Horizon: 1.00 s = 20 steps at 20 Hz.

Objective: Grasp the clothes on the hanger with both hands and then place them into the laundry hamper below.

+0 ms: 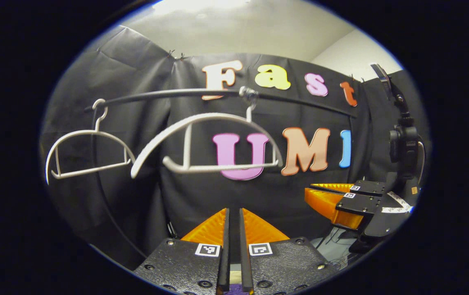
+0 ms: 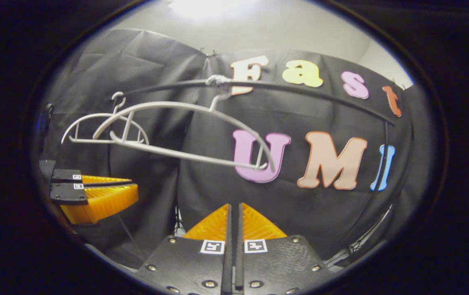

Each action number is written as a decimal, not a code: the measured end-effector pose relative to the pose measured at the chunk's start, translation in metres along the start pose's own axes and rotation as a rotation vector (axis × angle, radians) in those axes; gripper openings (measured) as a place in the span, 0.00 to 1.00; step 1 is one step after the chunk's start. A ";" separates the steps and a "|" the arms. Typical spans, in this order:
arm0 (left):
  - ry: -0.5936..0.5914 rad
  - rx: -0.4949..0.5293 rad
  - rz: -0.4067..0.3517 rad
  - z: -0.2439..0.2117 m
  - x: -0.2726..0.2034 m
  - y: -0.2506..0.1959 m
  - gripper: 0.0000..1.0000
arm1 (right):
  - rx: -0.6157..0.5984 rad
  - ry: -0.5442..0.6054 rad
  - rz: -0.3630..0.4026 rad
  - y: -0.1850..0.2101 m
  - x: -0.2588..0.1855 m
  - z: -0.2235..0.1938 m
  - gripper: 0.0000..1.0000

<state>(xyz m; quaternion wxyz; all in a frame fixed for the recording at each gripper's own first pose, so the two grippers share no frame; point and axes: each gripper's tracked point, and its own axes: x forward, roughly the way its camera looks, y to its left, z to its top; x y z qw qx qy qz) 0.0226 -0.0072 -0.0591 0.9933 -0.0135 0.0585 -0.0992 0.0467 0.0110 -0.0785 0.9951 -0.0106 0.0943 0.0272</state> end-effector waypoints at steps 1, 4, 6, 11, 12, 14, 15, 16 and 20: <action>-0.016 0.005 -0.008 0.011 -0.001 -0.004 0.11 | 0.000 -0.024 -0.013 -0.005 -0.003 0.012 0.04; -0.064 0.006 -0.012 0.042 -0.001 -0.016 0.12 | -0.023 -0.085 -0.045 -0.019 -0.015 0.044 0.04; -0.105 0.009 0.002 0.062 -0.003 -0.017 0.11 | -0.016 -0.115 -0.054 -0.018 -0.023 0.058 0.05; -0.141 -0.016 0.005 0.080 -0.001 -0.026 0.38 | 0.002 -0.188 -0.064 -0.024 -0.042 0.091 0.33; -0.148 -0.021 0.003 0.081 0.000 -0.026 0.47 | 0.005 -0.197 -0.067 -0.025 -0.044 0.094 0.45; -0.152 -0.022 0.001 0.085 -0.002 -0.030 0.68 | 0.010 -0.213 -0.073 -0.027 -0.047 0.099 0.69; -0.160 -0.024 0.014 0.087 -0.002 -0.027 0.81 | 0.011 -0.217 -0.084 -0.032 -0.049 0.101 0.81; -0.171 -0.026 0.017 0.090 -0.005 -0.027 0.94 | 0.017 -0.221 -0.089 -0.034 -0.050 0.103 0.93; -0.194 -0.027 0.033 0.100 -0.006 -0.024 0.92 | 0.033 -0.229 -0.104 -0.040 -0.054 0.107 0.95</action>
